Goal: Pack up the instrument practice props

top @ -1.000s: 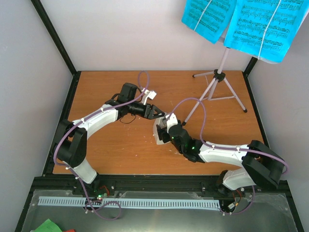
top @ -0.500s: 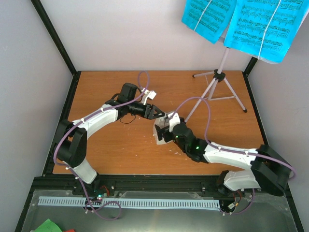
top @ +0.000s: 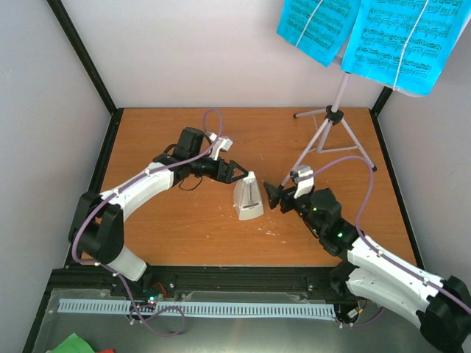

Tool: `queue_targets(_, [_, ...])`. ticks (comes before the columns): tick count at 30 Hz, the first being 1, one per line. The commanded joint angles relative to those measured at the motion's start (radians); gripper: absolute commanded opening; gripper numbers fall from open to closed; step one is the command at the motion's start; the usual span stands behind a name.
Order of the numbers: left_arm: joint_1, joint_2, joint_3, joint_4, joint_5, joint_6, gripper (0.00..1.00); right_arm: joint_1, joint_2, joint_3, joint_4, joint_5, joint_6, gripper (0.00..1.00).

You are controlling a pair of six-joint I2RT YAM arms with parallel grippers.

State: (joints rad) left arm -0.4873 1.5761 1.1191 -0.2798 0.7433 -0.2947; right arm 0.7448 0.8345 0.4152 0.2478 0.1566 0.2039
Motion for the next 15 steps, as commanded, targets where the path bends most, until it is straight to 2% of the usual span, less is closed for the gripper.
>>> queue_targets(1, [0.021,-0.111,-0.022,0.037,-0.110,0.035,1.00,-0.145,-0.075,-0.032,-0.014,-0.154,0.012,1.00])
queue_targets(7, [-0.001,-0.252,-0.079,0.110,-0.122,0.214,0.99,-0.410,0.002,-0.025,0.030,-0.386,-0.040,1.00])
queue_targets(12, [-0.030,-0.273,-0.140,0.160,-0.098,0.323,1.00,-0.568,0.088,-0.113,0.326,-0.507,-0.027,1.00])
queue_targets(15, [-0.033,-0.260,-0.149,0.194,-0.071,0.333,1.00,-0.582,0.143,-0.187,0.536,-0.526,0.029,1.00])
